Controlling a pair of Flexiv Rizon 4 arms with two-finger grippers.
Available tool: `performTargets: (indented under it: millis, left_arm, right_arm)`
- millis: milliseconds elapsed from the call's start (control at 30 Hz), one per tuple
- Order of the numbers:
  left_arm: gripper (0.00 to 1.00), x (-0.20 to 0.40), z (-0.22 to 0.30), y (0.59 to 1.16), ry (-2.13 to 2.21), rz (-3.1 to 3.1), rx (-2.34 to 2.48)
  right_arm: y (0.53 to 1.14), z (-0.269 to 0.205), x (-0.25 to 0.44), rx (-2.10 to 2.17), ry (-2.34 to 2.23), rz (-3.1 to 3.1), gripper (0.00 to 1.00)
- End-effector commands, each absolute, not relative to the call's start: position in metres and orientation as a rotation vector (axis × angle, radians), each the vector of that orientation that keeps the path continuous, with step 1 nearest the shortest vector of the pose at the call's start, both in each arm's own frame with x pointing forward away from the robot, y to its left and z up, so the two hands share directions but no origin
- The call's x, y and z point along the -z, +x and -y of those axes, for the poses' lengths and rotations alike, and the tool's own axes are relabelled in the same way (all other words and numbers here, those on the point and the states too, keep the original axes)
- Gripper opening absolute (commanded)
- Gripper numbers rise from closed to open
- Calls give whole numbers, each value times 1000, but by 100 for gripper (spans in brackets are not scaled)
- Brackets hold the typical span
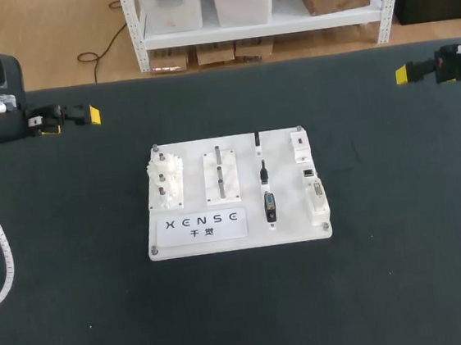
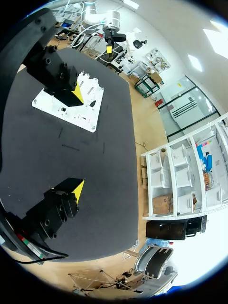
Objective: Insert the USB connector, Ethernet cable, and multi-pin plug into their matching sockets one by one.
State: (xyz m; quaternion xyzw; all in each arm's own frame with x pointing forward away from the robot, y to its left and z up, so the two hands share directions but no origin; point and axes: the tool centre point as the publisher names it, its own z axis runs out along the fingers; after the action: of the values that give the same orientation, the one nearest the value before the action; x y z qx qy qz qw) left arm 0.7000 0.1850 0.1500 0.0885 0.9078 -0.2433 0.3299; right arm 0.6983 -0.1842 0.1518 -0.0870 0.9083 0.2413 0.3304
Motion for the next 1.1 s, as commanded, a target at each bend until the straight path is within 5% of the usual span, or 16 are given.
performTargets:
  millis: [33, 733, 1100]
  left_arm:
    - [100, -150, -185, 700, 232, -2374, 636]
    - [100, -150, -185, 700, 232, -2374, 636]
    - [100, -150, -185, 700, 232, -2374, 636]
  right_arm:
    - [699, 185, -151, -636, -231, -2374, 100]
    - [699, 185, -151, -636, -231, -2374, 100]
    - [738, 111, -156, -454, -331, -2461, 100]
